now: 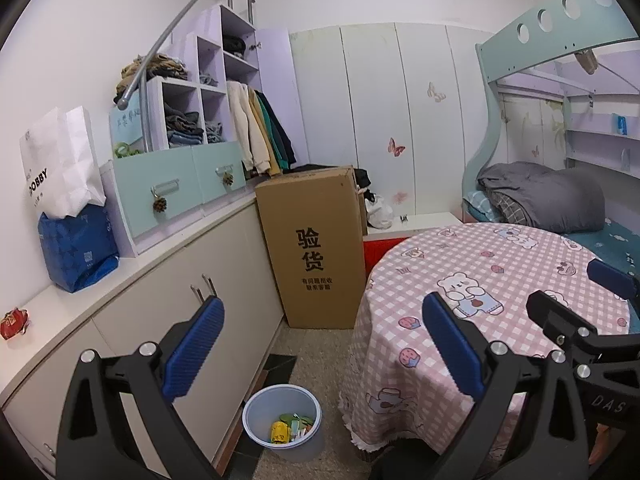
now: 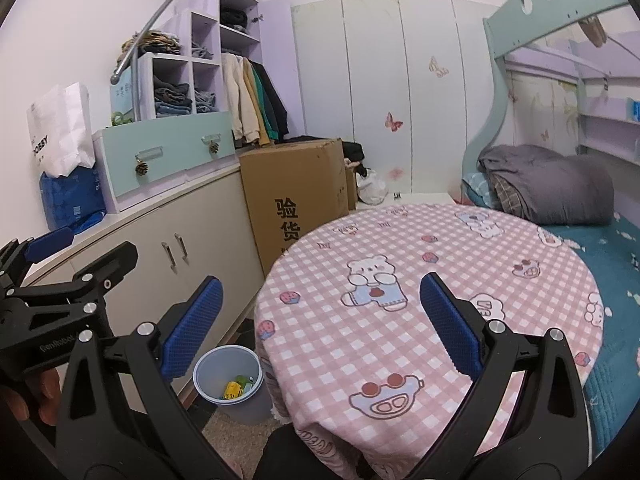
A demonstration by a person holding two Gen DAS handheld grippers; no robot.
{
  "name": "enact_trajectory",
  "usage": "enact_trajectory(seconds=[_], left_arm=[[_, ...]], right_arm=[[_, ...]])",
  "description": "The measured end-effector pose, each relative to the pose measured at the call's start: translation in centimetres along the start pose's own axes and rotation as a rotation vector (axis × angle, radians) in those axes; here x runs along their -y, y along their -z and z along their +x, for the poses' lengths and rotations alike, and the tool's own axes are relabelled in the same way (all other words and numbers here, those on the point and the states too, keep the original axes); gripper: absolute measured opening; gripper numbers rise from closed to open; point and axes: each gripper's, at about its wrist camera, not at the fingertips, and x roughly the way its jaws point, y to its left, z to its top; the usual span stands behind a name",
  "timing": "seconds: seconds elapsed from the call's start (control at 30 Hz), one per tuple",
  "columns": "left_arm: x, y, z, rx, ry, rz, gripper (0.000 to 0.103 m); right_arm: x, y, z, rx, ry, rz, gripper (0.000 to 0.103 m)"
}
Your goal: Collect trash
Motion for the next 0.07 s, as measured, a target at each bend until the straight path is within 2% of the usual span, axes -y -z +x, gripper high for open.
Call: enact_trajectory(seconds=[0.07], left_arm=[[0.48, 0.02, 0.83, -0.018, 0.002, -0.001, 0.097]], right_arm=[[0.89, 0.10, 0.63, -0.014, 0.010, 0.008, 0.097]])
